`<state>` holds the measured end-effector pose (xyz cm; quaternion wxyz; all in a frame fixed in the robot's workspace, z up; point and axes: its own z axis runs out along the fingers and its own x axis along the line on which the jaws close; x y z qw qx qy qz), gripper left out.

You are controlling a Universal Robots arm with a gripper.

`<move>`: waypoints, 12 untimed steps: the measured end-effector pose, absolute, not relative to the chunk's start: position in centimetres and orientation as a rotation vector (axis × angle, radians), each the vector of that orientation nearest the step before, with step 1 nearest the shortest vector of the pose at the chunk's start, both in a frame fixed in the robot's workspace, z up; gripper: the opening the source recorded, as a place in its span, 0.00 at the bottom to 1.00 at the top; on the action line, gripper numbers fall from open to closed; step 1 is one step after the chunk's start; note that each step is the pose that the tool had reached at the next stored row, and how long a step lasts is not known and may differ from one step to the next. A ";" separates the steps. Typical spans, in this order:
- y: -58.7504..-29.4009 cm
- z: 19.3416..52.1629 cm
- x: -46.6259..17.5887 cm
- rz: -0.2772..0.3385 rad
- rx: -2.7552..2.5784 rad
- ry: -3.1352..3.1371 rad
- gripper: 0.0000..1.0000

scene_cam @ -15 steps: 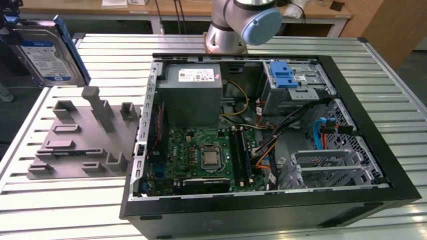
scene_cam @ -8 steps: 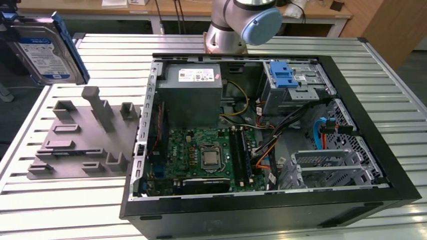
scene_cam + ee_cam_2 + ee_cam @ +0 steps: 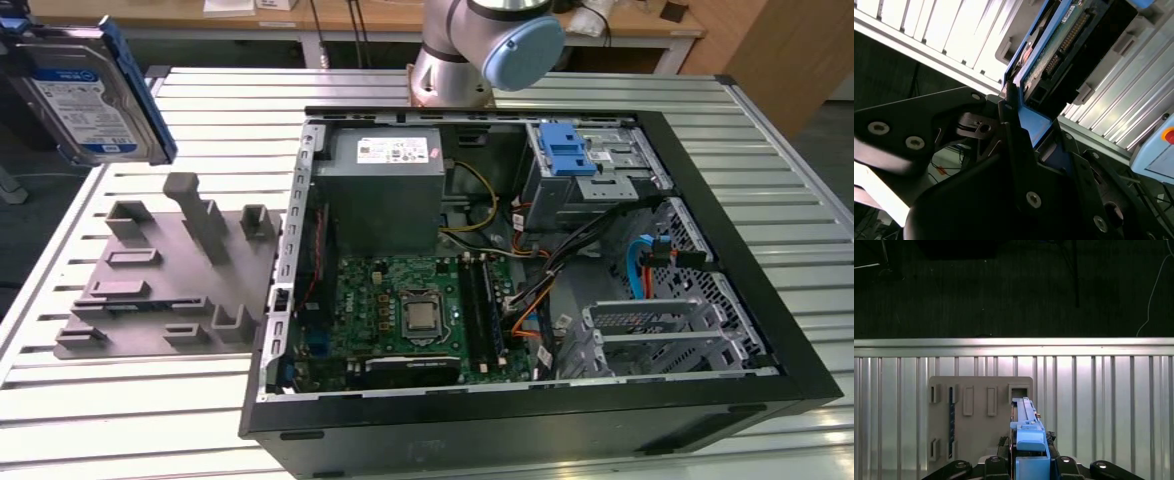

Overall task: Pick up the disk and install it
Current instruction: 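Pick up the disk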

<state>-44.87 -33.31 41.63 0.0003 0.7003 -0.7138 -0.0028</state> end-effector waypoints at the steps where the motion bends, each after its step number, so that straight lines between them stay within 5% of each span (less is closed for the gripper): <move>1: -33.3 41.7 -44.9 -0.009 2.200 -2.242 0.36; 12: -33.3 42.6 -44.9 -0.009 2.200 -2.242 0.36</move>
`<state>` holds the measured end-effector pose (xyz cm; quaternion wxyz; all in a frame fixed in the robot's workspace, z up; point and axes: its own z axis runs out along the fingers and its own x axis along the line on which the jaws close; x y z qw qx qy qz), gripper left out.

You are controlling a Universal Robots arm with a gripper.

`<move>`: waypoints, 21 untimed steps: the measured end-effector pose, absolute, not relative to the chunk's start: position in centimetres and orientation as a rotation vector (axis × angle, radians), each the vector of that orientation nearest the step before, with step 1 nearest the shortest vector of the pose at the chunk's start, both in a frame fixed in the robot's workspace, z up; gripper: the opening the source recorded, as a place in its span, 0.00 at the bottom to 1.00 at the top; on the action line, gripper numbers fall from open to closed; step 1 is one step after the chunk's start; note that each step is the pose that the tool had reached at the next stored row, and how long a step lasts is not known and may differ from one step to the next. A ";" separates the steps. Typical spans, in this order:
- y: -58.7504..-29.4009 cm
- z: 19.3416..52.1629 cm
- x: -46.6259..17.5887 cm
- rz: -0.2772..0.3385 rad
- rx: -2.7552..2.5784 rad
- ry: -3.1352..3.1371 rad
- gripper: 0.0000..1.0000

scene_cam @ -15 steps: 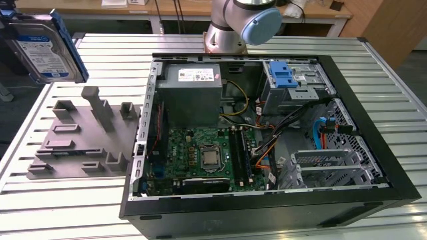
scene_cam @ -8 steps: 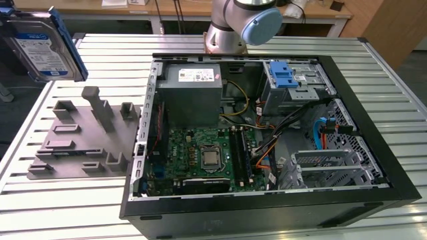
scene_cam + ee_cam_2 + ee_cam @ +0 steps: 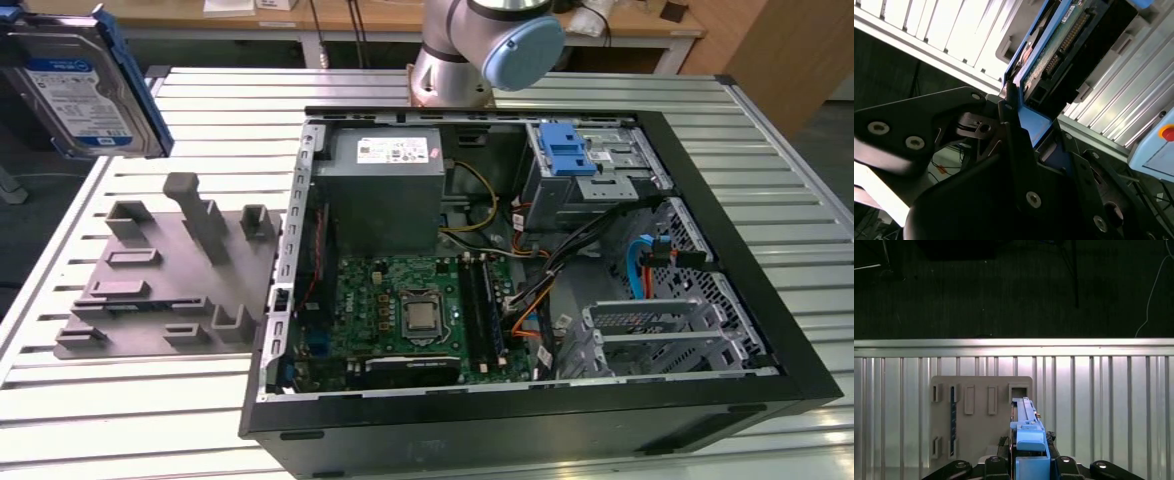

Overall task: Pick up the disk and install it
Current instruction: 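Pick up the disk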

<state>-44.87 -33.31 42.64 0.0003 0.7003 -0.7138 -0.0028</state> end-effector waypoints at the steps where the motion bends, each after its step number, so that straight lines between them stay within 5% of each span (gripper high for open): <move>1: -33.3 42.7 -44.9 -0.009 2.200 -2.242 0.36; 21: -33.3 44.3 -44.9 -0.009 2.200 -2.242 0.36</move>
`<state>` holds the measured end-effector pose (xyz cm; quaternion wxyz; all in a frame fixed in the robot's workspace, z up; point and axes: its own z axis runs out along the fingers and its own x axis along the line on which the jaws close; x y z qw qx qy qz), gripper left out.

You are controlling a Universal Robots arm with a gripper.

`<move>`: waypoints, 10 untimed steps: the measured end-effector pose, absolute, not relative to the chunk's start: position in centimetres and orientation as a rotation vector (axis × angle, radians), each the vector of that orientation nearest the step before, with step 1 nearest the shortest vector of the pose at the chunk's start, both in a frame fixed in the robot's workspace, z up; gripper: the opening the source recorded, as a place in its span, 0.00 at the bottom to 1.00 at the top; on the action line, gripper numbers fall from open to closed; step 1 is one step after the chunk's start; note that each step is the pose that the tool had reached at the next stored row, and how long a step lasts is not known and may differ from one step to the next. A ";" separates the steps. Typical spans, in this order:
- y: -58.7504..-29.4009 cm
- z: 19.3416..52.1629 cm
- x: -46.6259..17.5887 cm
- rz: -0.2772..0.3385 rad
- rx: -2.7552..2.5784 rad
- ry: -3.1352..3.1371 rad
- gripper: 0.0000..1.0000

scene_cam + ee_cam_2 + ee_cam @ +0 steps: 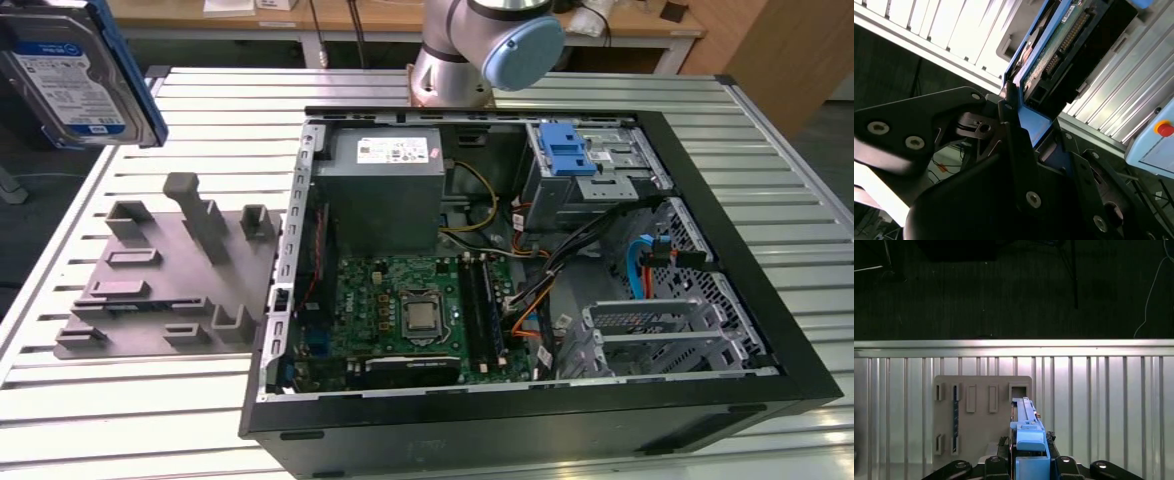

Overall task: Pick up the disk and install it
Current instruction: 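Pick up the disk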

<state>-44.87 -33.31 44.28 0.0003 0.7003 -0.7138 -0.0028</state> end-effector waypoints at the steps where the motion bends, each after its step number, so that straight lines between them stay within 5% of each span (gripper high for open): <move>1: -33.3 44.4 -44.9 -0.009 2.200 -2.242 0.36; 10: -33.3 45.2 -44.9 -0.009 2.200 -2.242 0.36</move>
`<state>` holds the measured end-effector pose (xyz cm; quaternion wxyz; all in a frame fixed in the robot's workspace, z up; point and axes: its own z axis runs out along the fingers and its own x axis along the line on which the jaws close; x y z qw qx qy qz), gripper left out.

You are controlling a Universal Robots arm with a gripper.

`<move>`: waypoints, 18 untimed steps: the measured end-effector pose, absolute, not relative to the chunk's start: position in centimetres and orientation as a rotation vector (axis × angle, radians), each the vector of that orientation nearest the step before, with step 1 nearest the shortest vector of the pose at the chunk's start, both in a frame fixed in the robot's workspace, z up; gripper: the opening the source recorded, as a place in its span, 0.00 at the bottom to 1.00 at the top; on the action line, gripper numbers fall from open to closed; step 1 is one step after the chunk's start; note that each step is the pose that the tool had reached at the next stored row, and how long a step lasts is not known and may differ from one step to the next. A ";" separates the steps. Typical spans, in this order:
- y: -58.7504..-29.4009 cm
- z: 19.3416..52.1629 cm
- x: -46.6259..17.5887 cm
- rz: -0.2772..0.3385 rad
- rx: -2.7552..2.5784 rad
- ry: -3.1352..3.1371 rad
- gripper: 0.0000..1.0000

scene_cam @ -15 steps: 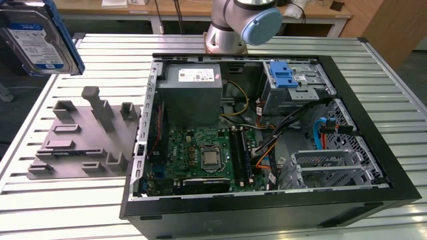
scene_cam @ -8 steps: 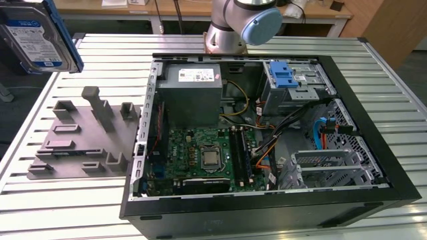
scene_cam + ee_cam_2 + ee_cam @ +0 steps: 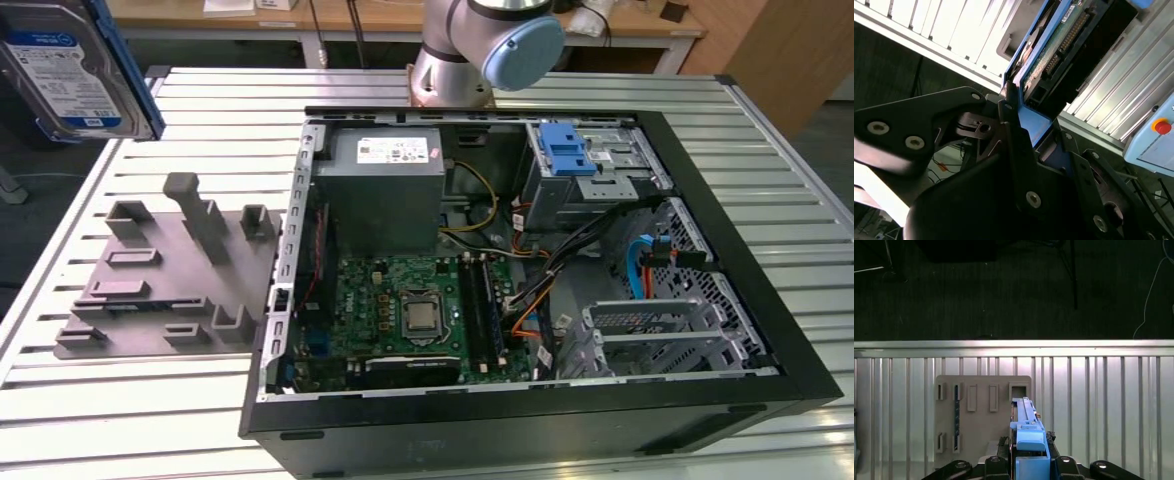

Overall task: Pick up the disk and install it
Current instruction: 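Pick up the disk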

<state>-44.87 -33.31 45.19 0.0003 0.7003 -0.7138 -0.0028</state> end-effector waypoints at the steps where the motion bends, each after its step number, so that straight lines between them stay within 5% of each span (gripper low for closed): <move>1: -33.3 45.3 -44.9 -0.009 2.200 -2.242 0.36; 18: -33.3 47.6 -44.9 -0.009 2.200 -2.242 0.36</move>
